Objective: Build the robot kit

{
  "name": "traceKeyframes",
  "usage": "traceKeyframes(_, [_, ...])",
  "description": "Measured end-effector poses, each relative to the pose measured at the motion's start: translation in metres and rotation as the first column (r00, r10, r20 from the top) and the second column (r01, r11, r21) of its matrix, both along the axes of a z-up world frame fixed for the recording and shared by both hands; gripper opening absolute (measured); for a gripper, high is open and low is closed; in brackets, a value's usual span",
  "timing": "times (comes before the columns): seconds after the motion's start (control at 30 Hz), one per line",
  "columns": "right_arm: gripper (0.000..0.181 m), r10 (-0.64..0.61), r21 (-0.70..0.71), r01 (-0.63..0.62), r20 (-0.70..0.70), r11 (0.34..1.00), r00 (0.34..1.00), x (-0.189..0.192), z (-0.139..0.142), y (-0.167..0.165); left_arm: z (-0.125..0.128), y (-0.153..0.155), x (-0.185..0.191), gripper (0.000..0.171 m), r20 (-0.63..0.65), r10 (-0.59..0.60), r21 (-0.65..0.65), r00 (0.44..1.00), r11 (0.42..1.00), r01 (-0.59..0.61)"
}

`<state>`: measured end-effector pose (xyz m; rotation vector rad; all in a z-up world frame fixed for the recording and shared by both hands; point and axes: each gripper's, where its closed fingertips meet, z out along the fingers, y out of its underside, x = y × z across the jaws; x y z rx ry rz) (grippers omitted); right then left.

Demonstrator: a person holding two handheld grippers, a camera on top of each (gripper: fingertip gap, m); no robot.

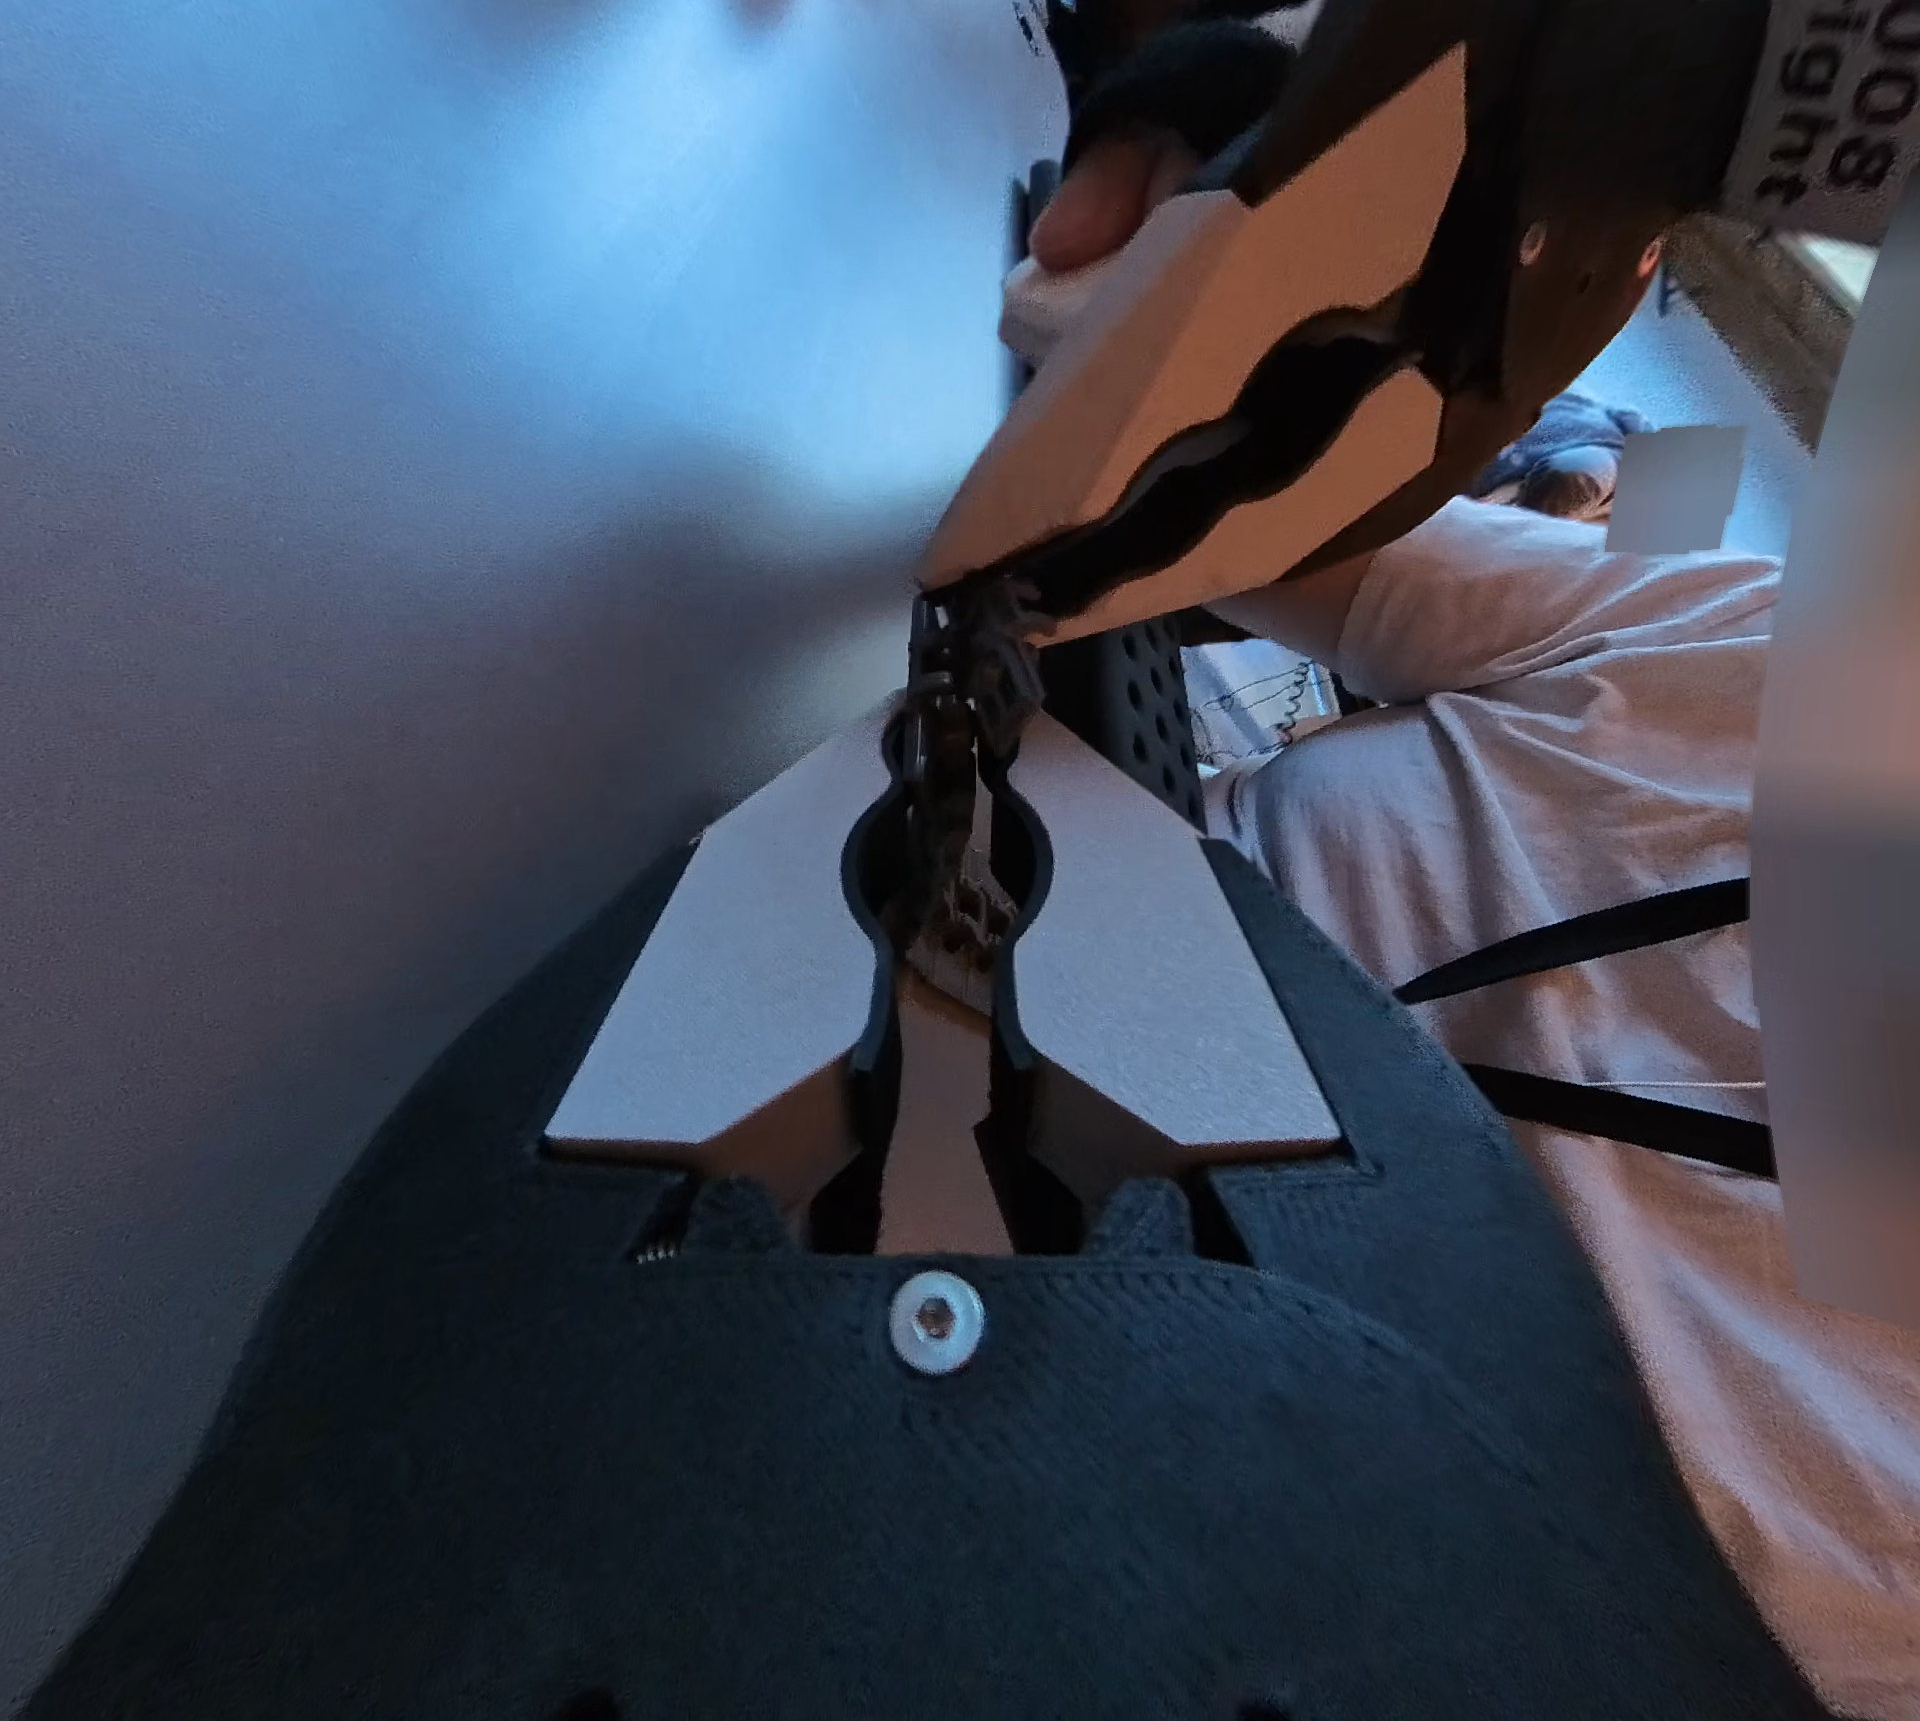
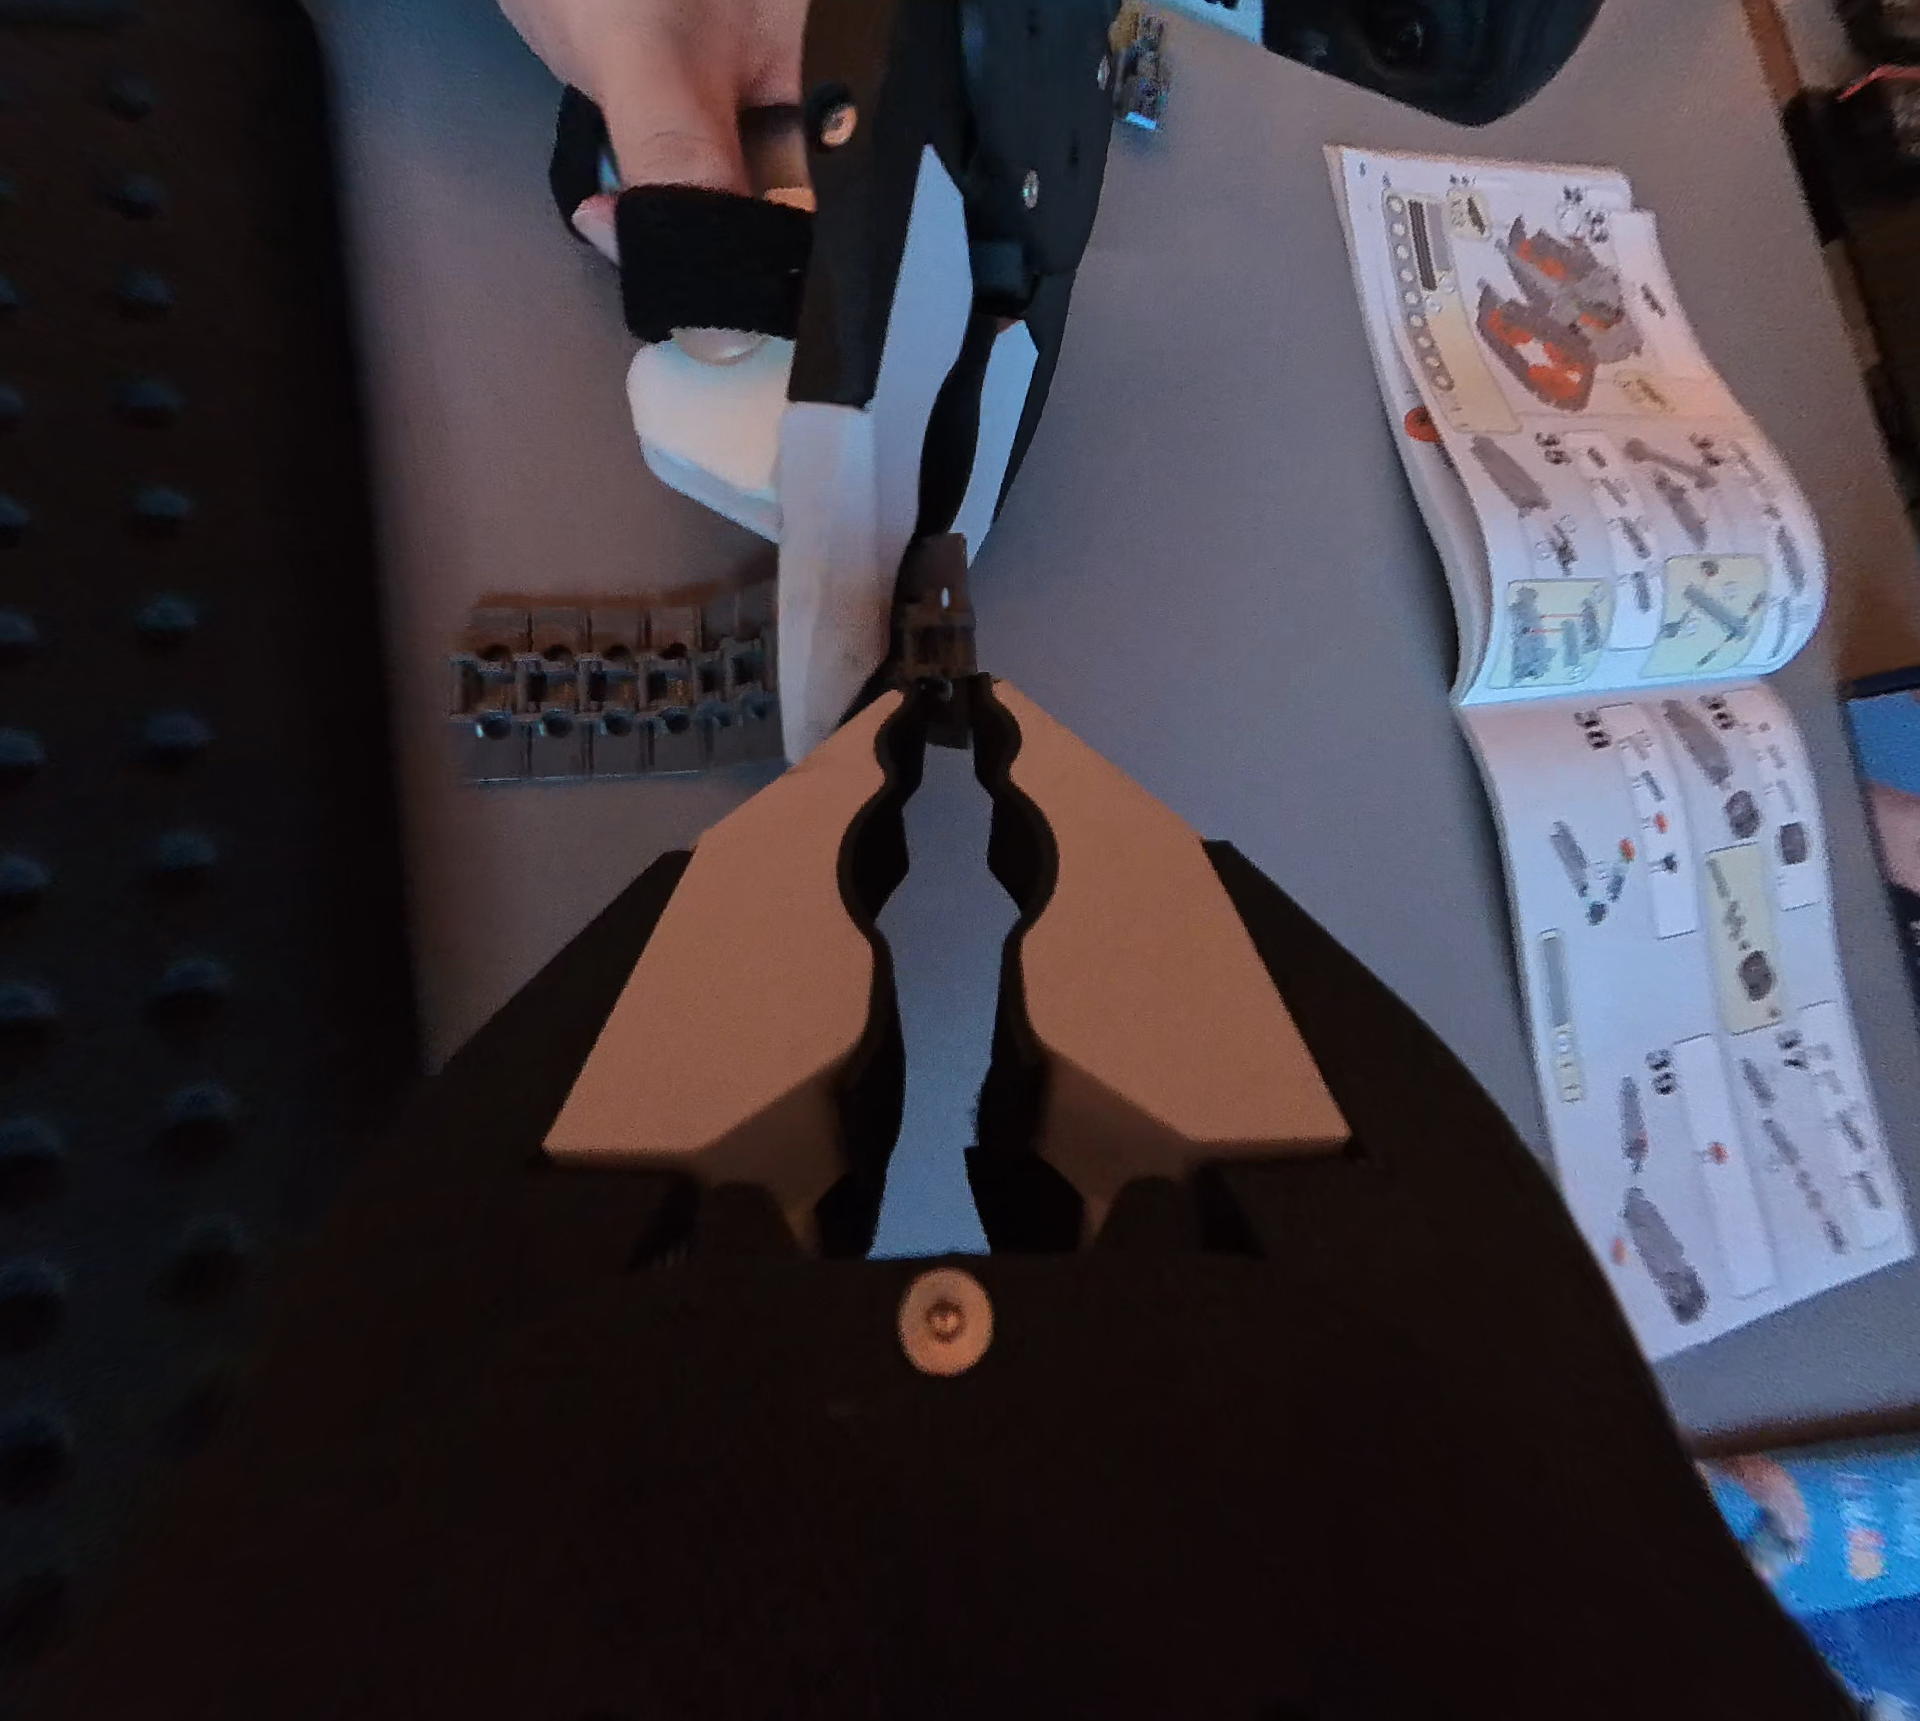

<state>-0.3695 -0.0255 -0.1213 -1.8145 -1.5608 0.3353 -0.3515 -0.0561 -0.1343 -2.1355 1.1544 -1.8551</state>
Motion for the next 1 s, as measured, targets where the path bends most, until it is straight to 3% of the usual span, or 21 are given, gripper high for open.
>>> traceKeyframes(0.23, [0.003, 0.068, 0.136, -0.082, 0.103, 0.987, 0.992, 0.002, 0.001, -0.005, -0.001, 0.0, -0.001, 0.006, -0.006, -0.002, -0.008, 1.0, 1.0, 0.002])
traceKeyframes(0.73, [0.011, 0.009, -0.162, -0.025, -0.096, 0.987, 0.995, 0.0, -0.002, -0.009, -0.004, -0.003, -0.001, 0.006, -0.024, -0.015, 0.03, 1.0, 0.999, 0.016])
traceKeyframes(0.83, [0.012, 0.019, -0.243, -0.067, -0.193, 0.968, 0.981, -0.006, 0.006, -0.017, -0.004, -0.003, -0.001, 0.006, -0.027, -0.014, 0.034, 1.0, 0.999, 0.015])
traceKeyframes(1.0, [0.015, -0.042, -0.344, -0.034, -0.212, 0.938, 0.976, -0.005, 0.001, -0.014, -0.004, -0.003, 0.0, 0.006, -0.029, -0.013, 0.036, 1.0, 0.999, 0.014])
